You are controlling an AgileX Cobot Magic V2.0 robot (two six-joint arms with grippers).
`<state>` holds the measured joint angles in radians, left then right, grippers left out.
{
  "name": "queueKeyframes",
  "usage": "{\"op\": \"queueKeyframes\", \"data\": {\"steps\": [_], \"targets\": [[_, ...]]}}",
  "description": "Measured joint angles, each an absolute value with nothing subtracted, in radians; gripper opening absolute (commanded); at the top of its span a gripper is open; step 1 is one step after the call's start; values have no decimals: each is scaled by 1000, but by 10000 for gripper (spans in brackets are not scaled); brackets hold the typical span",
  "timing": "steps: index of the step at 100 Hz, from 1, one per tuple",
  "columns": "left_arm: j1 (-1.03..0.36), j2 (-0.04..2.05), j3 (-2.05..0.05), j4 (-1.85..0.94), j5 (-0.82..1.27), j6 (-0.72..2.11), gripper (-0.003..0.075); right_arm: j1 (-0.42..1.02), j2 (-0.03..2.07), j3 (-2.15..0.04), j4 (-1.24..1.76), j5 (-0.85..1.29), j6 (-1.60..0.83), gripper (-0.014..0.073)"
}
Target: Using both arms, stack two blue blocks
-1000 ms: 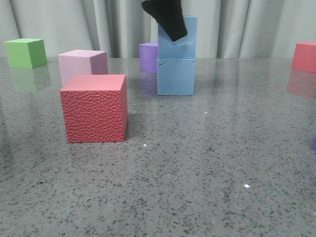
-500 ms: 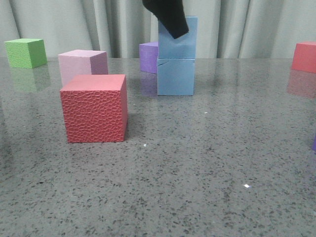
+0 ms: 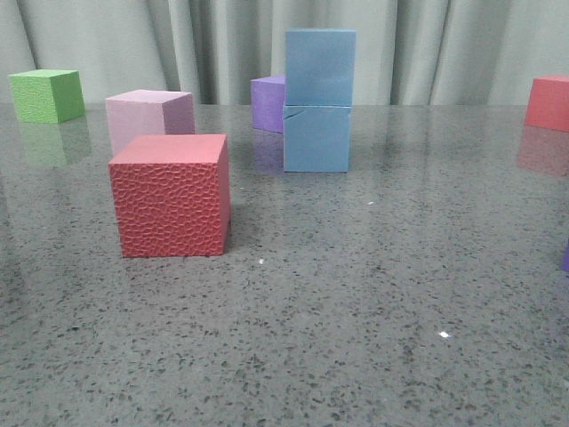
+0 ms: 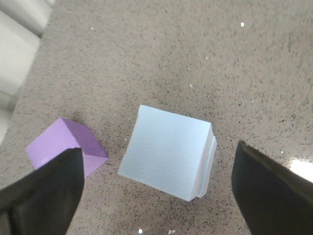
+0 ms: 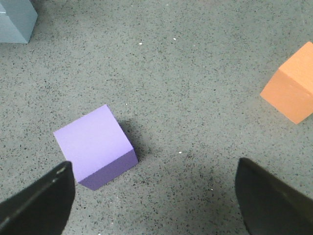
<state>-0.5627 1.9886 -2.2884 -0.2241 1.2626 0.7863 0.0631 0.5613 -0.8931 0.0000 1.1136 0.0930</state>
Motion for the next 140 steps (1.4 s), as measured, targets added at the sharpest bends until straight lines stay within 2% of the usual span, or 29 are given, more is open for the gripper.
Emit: {"op": "queueKeyframes", "data": {"steps": [19, 40, 66, 100, 121, 140], "targets": [[-520, 1917, -2288, -215, 1265, 666, 589, 63, 561, -893, 0, 1114, 93, 655], [-408, 1827, -2288, -192, 1268, 478, 587, 63, 561, -893, 0, 1114, 93, 655], [-279, 1693, -2212, -134, 1270, 384, 585, 63, 561, -893, 0, 1114, 93, 655], [-169, 1457, -1877, -133, 1240, 356, 585, 63, 561, -893, 0, 1114, 93, 655], [-160, 1260, -1584, -142, 1099, 348, 583, 63, 561, -893, 5, 1103, 93, 655], [-160, 1059, -1304, -153, 942, 347, 530, 63, 561, -893, 11, 1088, 91, 655]]}}
